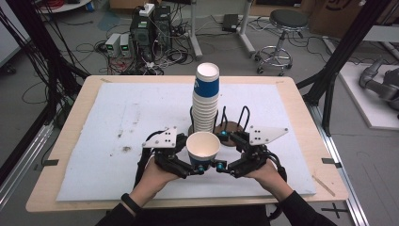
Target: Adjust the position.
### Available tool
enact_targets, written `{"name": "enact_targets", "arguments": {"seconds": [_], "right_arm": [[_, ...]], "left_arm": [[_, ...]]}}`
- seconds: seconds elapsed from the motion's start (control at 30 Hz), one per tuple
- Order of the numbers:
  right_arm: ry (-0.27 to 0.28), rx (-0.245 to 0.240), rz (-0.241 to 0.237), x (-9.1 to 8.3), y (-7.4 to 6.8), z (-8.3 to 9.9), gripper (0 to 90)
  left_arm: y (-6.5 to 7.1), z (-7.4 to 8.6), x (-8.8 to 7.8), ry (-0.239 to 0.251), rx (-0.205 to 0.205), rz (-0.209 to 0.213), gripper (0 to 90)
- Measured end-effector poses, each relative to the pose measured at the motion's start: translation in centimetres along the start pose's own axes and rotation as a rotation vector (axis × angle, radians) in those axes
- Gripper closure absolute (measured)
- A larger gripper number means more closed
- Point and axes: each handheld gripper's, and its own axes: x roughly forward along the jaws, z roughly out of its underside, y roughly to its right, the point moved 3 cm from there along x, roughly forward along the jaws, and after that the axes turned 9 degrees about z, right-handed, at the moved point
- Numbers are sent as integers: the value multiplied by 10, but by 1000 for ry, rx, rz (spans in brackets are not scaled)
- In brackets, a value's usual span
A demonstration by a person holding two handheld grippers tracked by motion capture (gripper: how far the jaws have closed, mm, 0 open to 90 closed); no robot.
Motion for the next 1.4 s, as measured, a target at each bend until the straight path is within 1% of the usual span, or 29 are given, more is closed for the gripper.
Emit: {"name": "enact_targets", "arguments": {"seconds": [0.03,0.1,0.27,0.37,0.43,0.53,0.67,0.7,0.73,0.83,0.9,0.97,1.03,1.2,1.3,1.4], "right_arm": [[0,3,-2,-1,1,0,177],[-13,-8,12,-3,3,3,177],[-48,-29,14,-2,8,12,177],[-67,-26,15,1,9,18,178],[-69,-24,17,4,8,21,178],[-89,-15,5,12,4,26,178],[-102,-20,-6,22,-1,30,178],[-102,-25,-1,24,-2,31,178],[-105,-19,-6,26,-3,31,178],[-95,-8,-18,30,-6,32,178],[-101,-8,-20,32,-7,32,190],[-102,-19,-23,33,-8,33,271],[-98,-33,-22,32,-9,34,300],[-98,-41,-21,32,-7,36,309],[-96,-40,-27,32,-7,37,309],[-95,-51,-21,32,-7,38,310]], "left_arm": [[0,-1,-2,2,2,-6,253],[0,-2,-3,11,0,-7,253],[1,-6,-7,24,-5,-19,253],[1,-9,-8,42,-10,-22,254],[2,-11,-8,54,-10,-22,254],[3,-12,-8,61,-15,-24,255],[4,-12,-5,69,-22,-13,255],[4,-12,-5,76,-28,1,255],[4,-11,-4,80,-38,11,255],[5,-10,0,63,-31,11,255],[5,-9,2,52,-27,12,255],[6,-10,3,54,-26,13,255],[6,-10,3,51,-22,4,253],[6,-10,4,35,-34,6,232],[6,-12,5,25,-48,-8,158],[7,-17,3,26,-39,-8,146]]}}
